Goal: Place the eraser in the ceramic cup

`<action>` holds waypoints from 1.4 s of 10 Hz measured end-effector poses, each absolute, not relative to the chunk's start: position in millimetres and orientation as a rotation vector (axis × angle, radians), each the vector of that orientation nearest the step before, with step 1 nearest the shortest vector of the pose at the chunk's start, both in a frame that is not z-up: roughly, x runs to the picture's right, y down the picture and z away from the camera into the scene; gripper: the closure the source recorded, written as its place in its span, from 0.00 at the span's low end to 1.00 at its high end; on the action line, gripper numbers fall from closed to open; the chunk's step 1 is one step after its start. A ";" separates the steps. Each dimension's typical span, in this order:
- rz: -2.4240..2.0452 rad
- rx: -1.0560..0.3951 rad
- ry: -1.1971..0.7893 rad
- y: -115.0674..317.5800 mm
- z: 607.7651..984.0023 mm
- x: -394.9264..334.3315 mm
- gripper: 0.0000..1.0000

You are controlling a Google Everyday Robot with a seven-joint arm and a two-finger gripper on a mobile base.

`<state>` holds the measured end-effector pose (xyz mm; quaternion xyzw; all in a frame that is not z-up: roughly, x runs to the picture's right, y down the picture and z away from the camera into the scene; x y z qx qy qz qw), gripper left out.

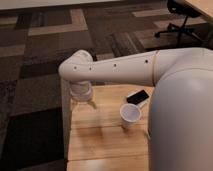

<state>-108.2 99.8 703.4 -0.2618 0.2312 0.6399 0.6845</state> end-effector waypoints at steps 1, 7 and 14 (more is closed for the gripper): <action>1.434 -0.587 0.518 99.7 703.3 -108.3 0.35; 1.434 -0.587 0.518 99.7 703.3 -108.3 0.35; 1.488 -0.622 0.464 72.2 723.7 -81.9 0.35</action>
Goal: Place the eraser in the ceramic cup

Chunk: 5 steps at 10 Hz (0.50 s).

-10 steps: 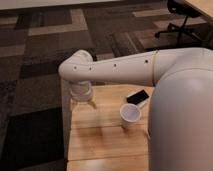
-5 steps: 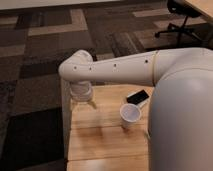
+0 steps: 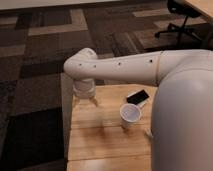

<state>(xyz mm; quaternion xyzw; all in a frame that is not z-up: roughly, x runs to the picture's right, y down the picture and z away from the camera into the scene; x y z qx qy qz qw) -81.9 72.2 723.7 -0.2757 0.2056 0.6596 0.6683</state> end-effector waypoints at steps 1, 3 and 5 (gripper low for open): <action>1.501 -0.619 0.447 61.9 727.8 -73.5 0.35; 1.510 -0.607 0.433 47.2 732.7 -59.7 0.35; 1.496 -0.584 0.439 27.8 736.8 -33.5 0.35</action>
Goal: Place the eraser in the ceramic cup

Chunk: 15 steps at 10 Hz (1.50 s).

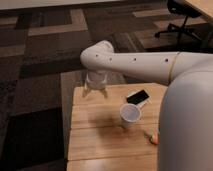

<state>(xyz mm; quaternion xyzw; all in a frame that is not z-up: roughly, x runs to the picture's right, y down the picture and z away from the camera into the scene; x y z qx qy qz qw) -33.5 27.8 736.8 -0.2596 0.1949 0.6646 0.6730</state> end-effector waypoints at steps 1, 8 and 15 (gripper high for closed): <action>1.483 -0.570 0.469 19.6 741.0 -5.0 0.35; 1.493 -0.541 0.511 3.3 743.0 47.5 0.35; 1.481 -0.547 0.488 -1.9 753.2 75.0 0.35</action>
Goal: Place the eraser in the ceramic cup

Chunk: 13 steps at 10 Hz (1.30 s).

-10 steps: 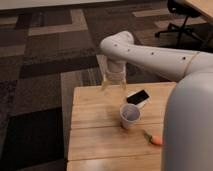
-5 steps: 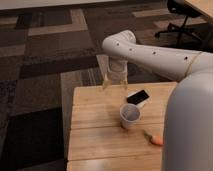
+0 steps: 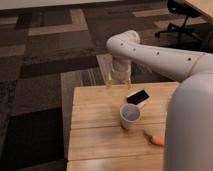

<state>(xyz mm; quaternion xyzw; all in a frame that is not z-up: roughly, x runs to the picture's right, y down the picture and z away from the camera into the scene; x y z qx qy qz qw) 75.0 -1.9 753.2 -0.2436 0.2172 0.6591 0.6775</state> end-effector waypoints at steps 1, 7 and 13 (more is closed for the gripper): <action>1.449 -0.567 0.475 -1.4 756.6 89.5 0.35; 1.092 -0.553 0.504 -1.4 761.0 180.7 0.35; 1.060 -0.554 0.510 -1.3 760.8 185.8 0.35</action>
